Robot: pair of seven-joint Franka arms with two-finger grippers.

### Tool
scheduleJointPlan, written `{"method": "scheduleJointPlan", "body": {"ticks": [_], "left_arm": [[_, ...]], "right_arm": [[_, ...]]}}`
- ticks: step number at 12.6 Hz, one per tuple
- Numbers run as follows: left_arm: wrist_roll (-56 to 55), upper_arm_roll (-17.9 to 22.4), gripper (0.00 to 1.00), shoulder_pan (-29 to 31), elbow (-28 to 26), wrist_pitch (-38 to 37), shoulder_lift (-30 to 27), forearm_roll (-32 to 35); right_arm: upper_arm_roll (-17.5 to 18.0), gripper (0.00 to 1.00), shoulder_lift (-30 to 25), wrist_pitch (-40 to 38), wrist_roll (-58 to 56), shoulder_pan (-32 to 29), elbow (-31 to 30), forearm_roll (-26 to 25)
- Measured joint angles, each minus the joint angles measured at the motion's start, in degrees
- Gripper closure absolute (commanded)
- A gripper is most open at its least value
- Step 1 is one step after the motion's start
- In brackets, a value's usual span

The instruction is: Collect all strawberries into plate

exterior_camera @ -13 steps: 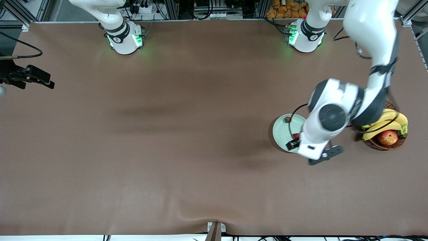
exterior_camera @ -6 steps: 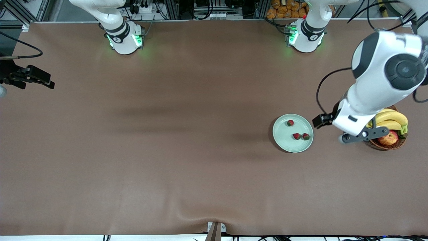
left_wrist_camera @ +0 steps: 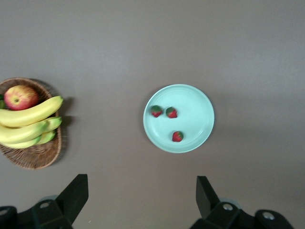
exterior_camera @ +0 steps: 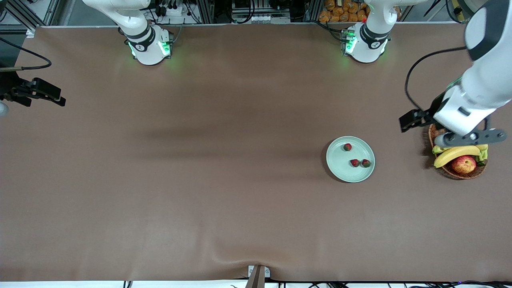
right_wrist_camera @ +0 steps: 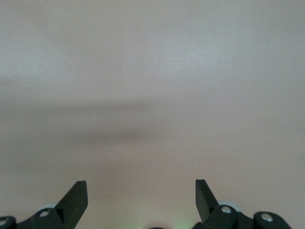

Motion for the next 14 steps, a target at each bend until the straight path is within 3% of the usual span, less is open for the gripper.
{"method": "scheduleJointPlan", "body": {"ticks": [4,14], "left_arm": [[3.64,5.6,0.0,-2.13,-1.96,-1.19,-3.29,-4.0],[3.76,5.95,0.0,-2.55,-3.01,-4.28,-7.6,-3.54]], "right_arm": [[0.04,0.0,0.0,0.01,0.0,0.0,0.0,0.0],[0.07,0.0,0.01,0.06,0.0,0.0,0.0,0.0]]}}
